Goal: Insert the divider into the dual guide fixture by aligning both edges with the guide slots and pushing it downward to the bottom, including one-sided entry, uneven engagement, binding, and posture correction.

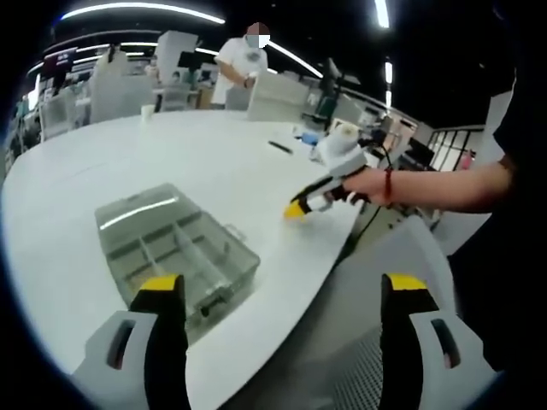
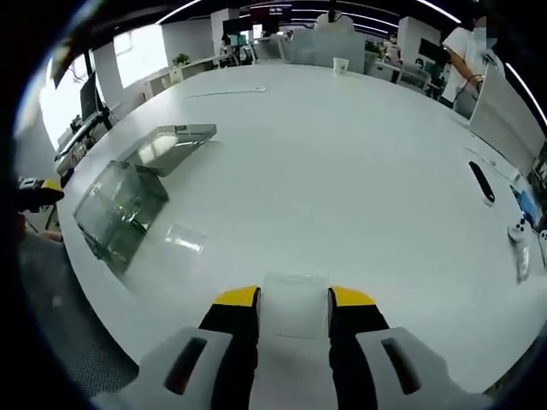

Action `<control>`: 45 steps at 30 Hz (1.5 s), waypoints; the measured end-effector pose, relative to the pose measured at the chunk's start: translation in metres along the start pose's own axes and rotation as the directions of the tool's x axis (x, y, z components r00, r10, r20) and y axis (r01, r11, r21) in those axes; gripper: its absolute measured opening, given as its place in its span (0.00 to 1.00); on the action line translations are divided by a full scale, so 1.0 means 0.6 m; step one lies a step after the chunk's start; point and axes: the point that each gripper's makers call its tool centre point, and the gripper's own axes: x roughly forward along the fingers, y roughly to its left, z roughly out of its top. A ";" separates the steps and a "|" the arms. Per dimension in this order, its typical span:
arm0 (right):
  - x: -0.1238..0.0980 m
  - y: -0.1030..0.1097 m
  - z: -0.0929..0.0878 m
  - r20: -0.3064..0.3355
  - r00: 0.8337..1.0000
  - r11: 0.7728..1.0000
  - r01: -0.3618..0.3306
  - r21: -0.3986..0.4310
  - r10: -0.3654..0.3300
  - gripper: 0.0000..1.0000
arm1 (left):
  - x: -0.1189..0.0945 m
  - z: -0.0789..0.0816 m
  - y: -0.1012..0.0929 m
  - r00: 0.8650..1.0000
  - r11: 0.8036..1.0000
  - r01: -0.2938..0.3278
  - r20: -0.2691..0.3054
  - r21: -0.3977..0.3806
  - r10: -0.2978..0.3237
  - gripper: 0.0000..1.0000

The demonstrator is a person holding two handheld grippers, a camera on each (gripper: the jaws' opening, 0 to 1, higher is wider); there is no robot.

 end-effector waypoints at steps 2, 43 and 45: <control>-0.003 0.003 0.005 0.011 1.000 1.000 -0.005 0.006 0.005 0.27 | 0.002 0.000 0.000 1.000 1.000 0.003 0.000 0.001 -0.003 0.93; -0.067 0.086 0.062 0.227 0.970 0.994 -0.100 0.047 0.087 0.27 | -0.001 0.026 0.005 0.997 1.000 -0.001 0.071 -0.013 0.002 0.90; -0.071 0.086 0.070 0.240 0.966 0.994 -0.103 0.034 0.092 0.27 | -0.001 0.027 0.009 0.997 1.000 -0.010 0.076 -0.018 0.011 0.89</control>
